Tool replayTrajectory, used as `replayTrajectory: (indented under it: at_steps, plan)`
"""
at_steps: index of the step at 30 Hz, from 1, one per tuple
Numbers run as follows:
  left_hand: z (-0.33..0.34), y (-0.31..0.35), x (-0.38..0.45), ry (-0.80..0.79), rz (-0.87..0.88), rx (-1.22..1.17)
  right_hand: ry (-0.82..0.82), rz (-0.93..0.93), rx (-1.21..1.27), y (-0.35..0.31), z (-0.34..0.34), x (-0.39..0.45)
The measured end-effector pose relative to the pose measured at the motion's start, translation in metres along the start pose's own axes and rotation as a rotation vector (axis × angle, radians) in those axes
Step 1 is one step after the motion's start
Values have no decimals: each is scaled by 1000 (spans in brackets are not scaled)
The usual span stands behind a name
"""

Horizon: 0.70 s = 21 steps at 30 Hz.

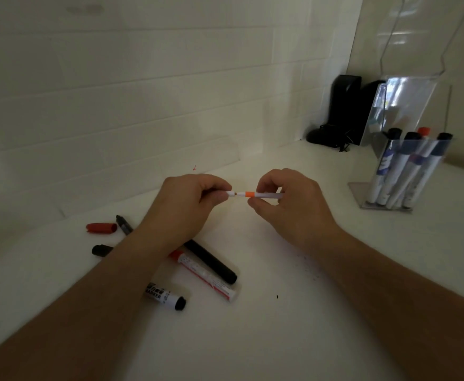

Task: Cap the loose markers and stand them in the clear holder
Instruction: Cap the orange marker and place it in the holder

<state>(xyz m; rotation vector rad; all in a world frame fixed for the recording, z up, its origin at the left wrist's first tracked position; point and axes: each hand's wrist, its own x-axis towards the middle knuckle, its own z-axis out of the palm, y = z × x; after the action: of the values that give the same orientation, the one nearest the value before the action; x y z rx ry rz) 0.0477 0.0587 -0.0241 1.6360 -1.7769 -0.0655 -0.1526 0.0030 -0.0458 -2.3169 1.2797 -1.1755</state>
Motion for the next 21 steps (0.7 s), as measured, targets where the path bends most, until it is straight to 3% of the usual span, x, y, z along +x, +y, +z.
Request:
replayTrajectory:
  at_steps: [9,13,21]
  plan:
    - [4,8,-2,23,52,-21,-4,-115,-23,3,1,3]
    - [3,9,-2,1,-9,-96,-47,-126,-16,3,-1,4]
    - [-1,19,2,90,12,-53,-123,66,237,-4,-2,9]
